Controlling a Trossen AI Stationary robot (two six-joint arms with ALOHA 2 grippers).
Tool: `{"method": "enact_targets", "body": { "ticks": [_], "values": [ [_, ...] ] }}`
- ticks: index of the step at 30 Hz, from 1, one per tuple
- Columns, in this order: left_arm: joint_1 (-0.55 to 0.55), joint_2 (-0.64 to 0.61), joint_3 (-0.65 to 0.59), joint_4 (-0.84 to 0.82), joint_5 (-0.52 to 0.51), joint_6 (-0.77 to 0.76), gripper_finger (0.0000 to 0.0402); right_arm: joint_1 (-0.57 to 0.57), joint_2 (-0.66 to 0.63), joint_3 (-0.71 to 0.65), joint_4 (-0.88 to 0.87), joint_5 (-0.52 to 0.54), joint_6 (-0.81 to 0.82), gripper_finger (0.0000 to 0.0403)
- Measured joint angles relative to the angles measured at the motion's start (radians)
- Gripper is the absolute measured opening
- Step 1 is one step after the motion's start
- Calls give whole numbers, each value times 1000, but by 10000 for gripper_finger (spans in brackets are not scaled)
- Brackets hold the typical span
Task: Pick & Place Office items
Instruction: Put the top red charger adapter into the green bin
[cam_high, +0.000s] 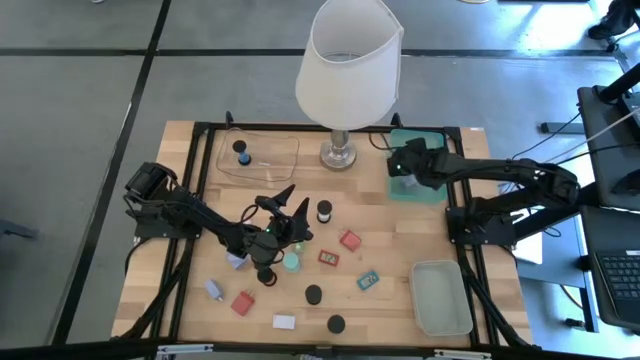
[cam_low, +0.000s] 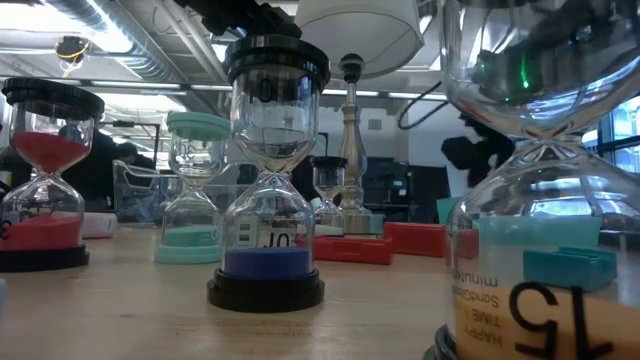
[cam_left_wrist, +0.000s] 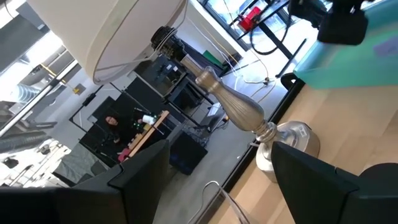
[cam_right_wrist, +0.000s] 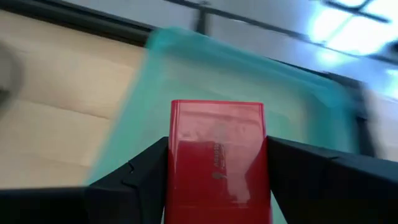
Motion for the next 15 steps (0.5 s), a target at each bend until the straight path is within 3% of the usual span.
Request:
{"method": "enact_targets", "body": {
  "ticks": [5,15],
  "values": [
    [1,0,0,0,0,0,279,-118,0,-15,163,-114,-125,219],
    [1,0,0,0,0,0,279,-180,63,-16,189,-177,-79,219]
  ]
}}
